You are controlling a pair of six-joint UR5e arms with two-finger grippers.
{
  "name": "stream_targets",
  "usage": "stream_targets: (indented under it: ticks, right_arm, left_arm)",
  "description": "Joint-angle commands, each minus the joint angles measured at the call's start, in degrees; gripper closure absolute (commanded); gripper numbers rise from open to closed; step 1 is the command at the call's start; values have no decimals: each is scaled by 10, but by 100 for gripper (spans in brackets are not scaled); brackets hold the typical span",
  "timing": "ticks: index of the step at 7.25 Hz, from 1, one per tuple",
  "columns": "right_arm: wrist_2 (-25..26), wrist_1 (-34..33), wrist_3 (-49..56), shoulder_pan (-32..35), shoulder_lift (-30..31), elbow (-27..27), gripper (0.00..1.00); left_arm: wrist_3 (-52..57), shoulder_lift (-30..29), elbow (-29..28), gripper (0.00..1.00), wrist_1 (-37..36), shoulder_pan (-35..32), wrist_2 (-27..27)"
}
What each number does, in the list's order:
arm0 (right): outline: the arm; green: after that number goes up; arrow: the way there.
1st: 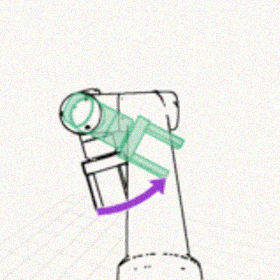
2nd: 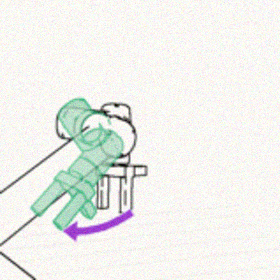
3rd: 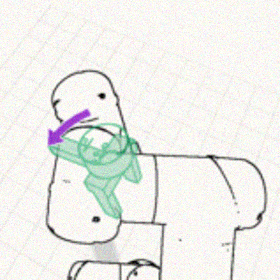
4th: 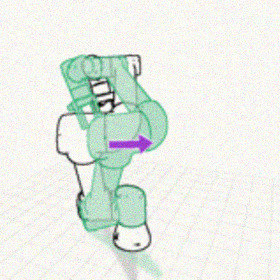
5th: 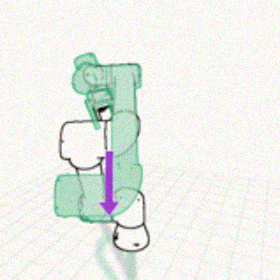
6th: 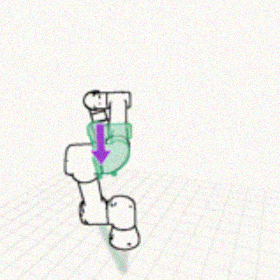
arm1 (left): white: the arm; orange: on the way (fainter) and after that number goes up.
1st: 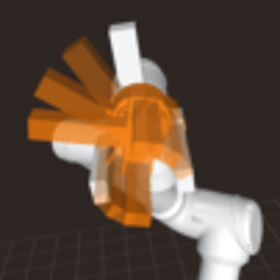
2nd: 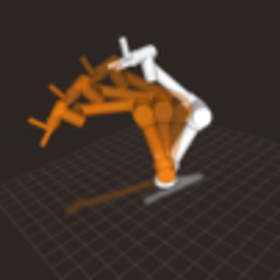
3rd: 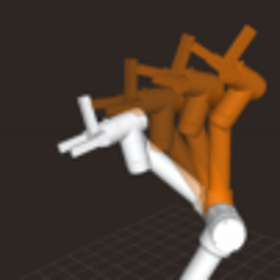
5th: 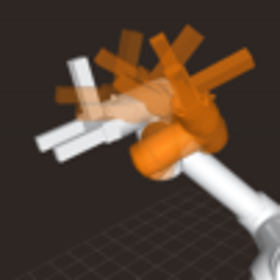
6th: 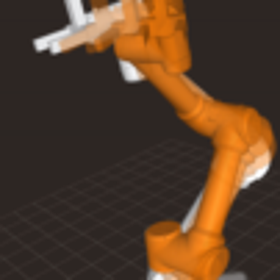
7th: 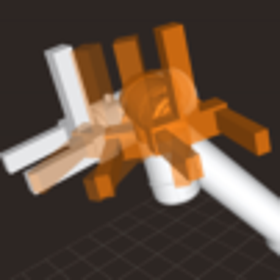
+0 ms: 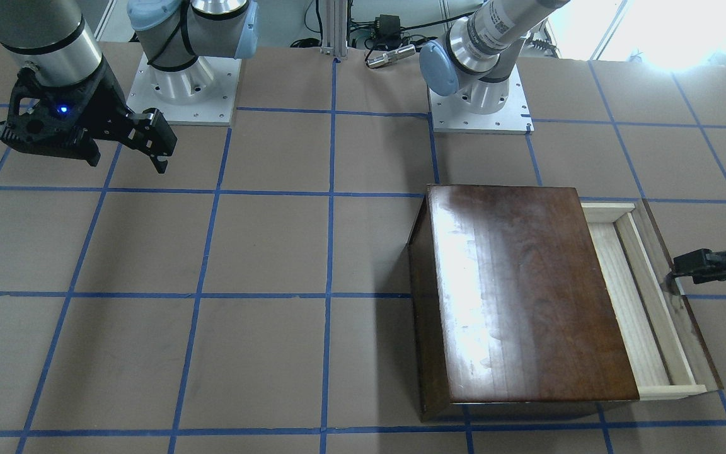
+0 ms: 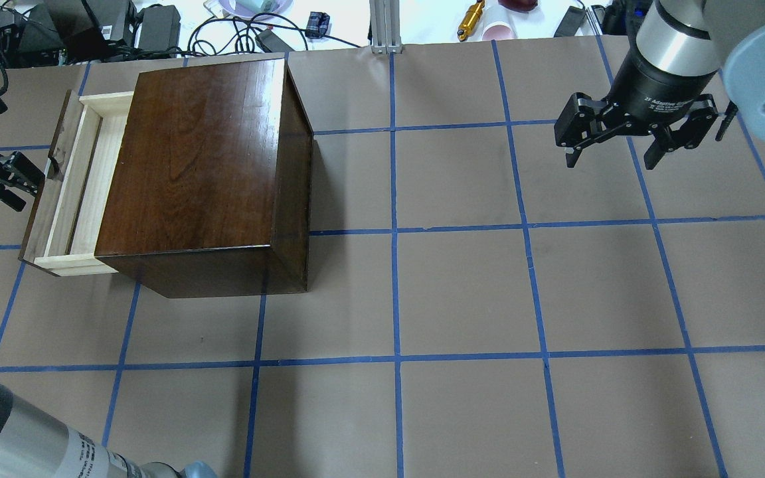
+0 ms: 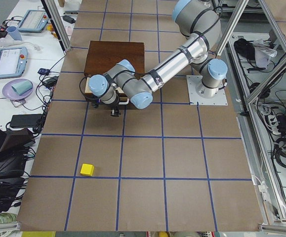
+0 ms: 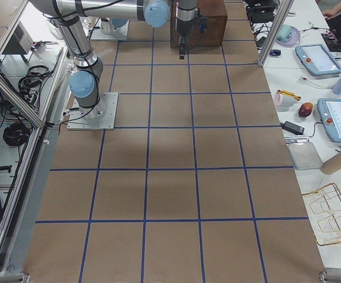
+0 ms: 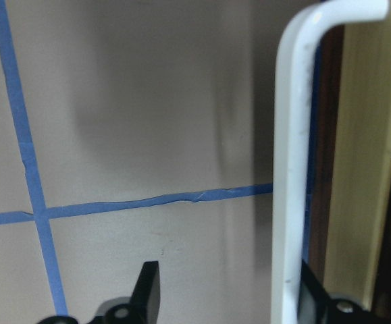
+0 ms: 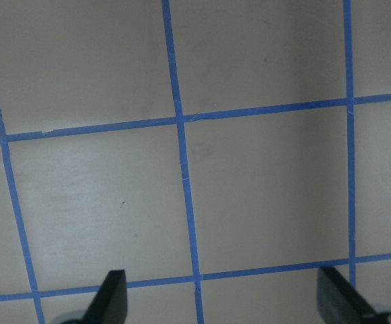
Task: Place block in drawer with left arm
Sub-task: 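Pull the drawer handle outward away from the cabinet with the left gripper, then release the handle and move the left gripper toward the yellow cube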
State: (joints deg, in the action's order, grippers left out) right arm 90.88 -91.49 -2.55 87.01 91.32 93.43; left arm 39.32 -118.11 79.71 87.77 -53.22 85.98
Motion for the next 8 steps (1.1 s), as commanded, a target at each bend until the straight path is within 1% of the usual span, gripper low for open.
stream_targets:
  ticks: [1, 3, 6, 7, 8]
  right_arm:
    - [0, 0, 0, 0, 0, 0, 0]
    - [0, 0, 0, 0, 0, 0, 0]
    - [0, 0, 0, 0, 0, 0, 0]
    - [0, 0, 0, 0, 0, 0, 0]
    - [0, 0, 0, 0, 0, 0, 0]
  left_arm:
    - [0, 7, 0, 0, 3, 0, 0]
    - [0, 13, -1, 0, 5, 0, 0]
    - [1, 44, -2, 0, 5, 0, 5]
    - [0, 39, -18, 0, 0, 0, 7]
    - [-2, 24, -59, 0, -3, 1, 7]
